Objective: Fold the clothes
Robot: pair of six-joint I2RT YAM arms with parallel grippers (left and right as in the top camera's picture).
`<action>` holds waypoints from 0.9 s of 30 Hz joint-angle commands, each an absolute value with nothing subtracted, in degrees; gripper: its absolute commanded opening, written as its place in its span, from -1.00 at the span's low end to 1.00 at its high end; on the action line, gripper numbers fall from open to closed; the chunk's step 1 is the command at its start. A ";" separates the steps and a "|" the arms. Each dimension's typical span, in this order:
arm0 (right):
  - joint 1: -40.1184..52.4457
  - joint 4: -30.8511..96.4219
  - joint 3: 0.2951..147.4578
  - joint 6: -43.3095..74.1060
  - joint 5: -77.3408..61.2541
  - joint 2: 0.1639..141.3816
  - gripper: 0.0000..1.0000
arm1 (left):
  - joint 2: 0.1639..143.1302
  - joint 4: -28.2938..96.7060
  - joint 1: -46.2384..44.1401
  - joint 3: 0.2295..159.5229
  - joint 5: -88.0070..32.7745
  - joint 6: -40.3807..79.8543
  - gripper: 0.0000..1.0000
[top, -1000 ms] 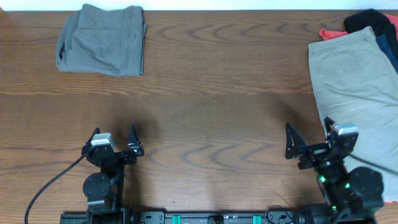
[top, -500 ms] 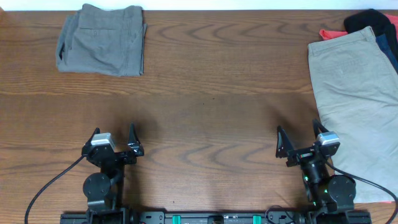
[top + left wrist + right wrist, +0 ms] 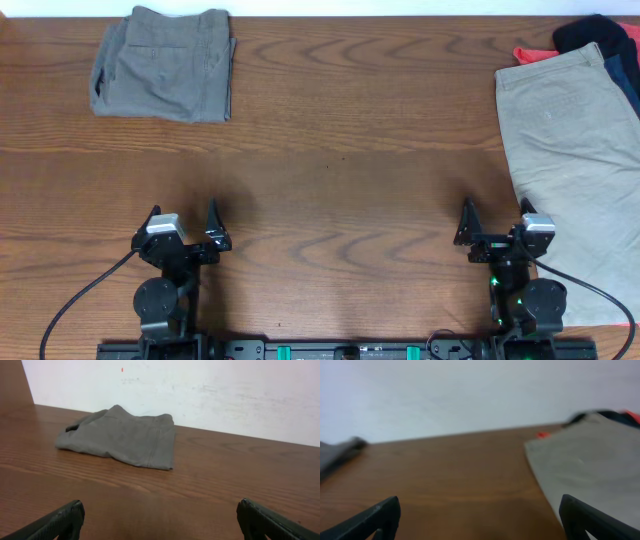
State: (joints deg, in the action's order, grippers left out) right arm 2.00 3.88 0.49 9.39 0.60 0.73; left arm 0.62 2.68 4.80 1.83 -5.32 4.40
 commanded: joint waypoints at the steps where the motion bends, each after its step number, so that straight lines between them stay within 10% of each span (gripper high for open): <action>1: 0.64 4.25 0.30 8.43 1.85 0.27 0.99 | 0.23 3.53 4.73 0.23 -5.08 3.64 0.96; 27: -1.63 4.14 0.30 8.47 1.32 0.27 0.99 | 0.23 3.53 4.73 0.23 -5.06 3.64 0.96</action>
